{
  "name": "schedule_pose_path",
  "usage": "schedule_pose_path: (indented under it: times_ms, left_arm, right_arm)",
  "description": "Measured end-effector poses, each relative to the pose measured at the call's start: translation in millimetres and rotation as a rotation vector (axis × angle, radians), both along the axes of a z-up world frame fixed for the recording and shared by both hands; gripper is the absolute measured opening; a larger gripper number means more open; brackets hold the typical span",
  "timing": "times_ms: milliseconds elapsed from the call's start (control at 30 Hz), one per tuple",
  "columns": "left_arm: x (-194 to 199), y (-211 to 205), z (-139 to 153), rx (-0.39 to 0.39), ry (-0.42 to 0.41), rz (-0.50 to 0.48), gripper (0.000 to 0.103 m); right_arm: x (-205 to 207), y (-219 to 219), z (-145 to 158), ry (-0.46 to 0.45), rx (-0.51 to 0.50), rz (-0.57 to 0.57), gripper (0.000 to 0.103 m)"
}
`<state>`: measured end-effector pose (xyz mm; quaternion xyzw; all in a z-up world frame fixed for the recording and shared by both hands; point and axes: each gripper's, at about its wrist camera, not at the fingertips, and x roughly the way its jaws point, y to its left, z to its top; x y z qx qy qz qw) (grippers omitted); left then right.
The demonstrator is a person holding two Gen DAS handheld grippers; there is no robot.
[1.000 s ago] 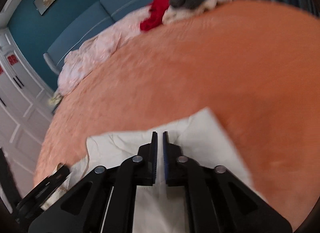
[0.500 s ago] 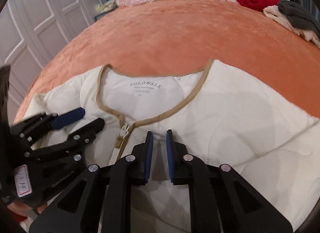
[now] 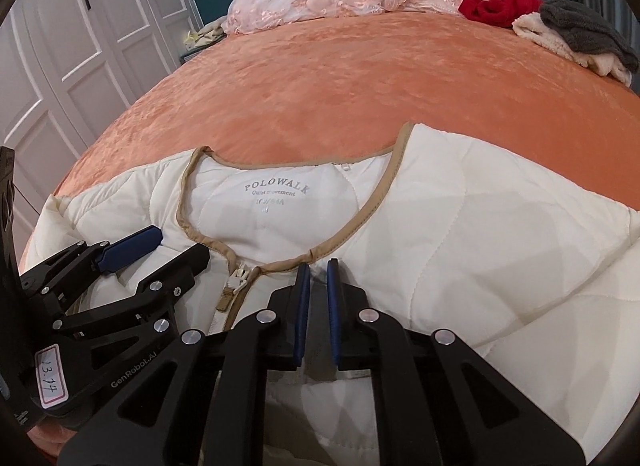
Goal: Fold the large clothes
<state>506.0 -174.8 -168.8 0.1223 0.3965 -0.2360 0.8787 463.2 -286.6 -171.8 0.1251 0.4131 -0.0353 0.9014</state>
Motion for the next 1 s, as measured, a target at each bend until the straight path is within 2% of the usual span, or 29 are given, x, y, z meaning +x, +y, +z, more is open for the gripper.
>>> schedule_pose_path:
  times_ms: [167, 300, 367, 433, 467, 500, 533, 567, 600, 633, 700, 767, 833, 1000]
  left_arm:
    - [0, 0, -2, -0.010, -0.010, 0.007, 0.054]
    - [1, -2, -2, 0.002, -0.013, 0.016, 0.056]
    - [-1, -6, 1, 0.047, -0.028, 0.033, 0.058]
    - [-11, -7, 10, 0.128, -0.075, 0.097, 0.065]
    - [-21, -1, 21, 0.155, -0.097, 0.152, 0.065]
    - [-31, 11, 34, 0.143, -0.107, 0.203, 0.065]
    - [-46, 32, 49, 0.070, -0.103, 0.230, 0.065]
    - [-56, 49, 59, 0.010, -0.098, 0.235, 0.071]
    - [-71, 71, 70, -0.042, -0.098, 0.241, 0.079]
    - [-91, 99, 80, -0.067, -0.105, 0.261, 0.081]
    - [-118, 139, 87, -0.084, -0.079, 0.267, 0.082]
    - [-142, 178, 88, -0.091, -0.019, 0.282, 0.082]
    - [-171, 222, 85, -0.102, 0.028, 0.313, 0.082]
    - [-225, 287, 74, -0.145, 0.150, 0.369, 0.082]
  right_arm:
    - [0, -1, -2, -0.019, 0.001, -0.006, 0.006]
    - [0, -7, -2, -0.034, 0.048, -0.011, 0.006]
    - [-4, -9, 3, -0.046, 0.053, -0.027, 0.006]
    - [-19, -9, 19, -0.070, -0.018, -0.117, 0.010]
    - [-41, -13, 39, -0.117, -0.038, -0.201, 0.016]
    - [-61, -19, 52, -0.166, 0.008, -0.239, 0.024]
    - [-92, -27, 68, -0.231, 0.097, -0.260, 0.032]
    - [-124, -32, 79, -0.265, 0.161, -0.268, 0.047]
    - [-147, -35, 85, -0.278, 0.180, -0.269, 0.051]
    - [-183, -40, 92, -0.284, 0.178, -0.267, 0.052]
    - [-242, -48, 97, -0.262, 0.135, -0.271, 0.056]
    - [-307, -59, 95, -0.205, 0.102, -0.290, 0.059]
    - [-356, -68, 87, -0.141, 0.093, -0.303, 0.060]
    - [-442, -77, 63, -0.005, 0.121, -0.347, 0.061]
